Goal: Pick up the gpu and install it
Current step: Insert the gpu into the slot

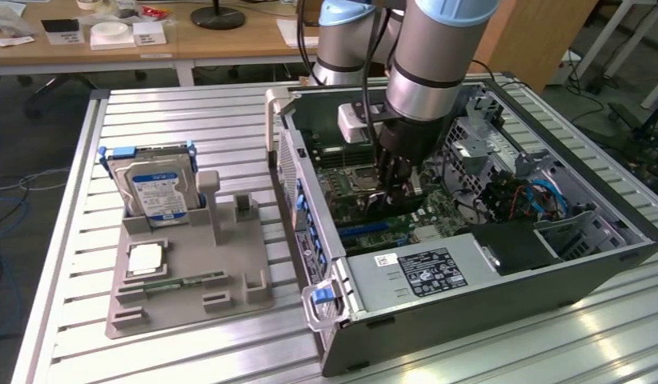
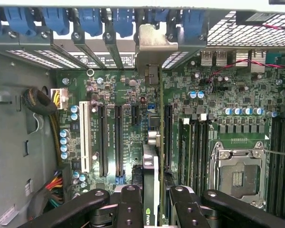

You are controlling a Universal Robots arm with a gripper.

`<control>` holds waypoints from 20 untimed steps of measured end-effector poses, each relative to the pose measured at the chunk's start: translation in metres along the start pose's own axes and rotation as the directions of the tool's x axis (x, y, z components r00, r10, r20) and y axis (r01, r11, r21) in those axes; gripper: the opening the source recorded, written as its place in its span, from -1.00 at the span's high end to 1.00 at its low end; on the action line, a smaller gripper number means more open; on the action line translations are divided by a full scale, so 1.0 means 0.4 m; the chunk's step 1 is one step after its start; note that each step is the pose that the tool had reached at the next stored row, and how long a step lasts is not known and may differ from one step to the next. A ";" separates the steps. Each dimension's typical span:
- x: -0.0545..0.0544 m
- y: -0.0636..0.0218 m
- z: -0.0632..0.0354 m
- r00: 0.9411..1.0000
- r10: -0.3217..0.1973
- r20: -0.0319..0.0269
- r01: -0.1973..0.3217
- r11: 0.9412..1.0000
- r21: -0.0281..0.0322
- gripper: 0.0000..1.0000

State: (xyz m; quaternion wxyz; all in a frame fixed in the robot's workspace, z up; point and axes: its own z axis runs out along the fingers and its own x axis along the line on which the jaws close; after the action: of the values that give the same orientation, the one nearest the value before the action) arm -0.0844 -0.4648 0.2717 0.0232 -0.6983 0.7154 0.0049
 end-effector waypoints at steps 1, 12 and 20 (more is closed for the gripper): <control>0.000 0.000 0.002 1.000 0.000 0.000 0.000 1.000 0.000 0.47; 0.000 0.008 0.008 1.000 0.000 0.000 0.000 1.000 0.000 0.47; 0.001 0.017 0.008 1.000 0.000 0.000 0.000 1.000 0.000 0.47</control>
State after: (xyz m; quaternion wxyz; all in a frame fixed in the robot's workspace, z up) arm -0.0911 -0.4647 0.2684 0.0232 -0.6984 0.7154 0.0049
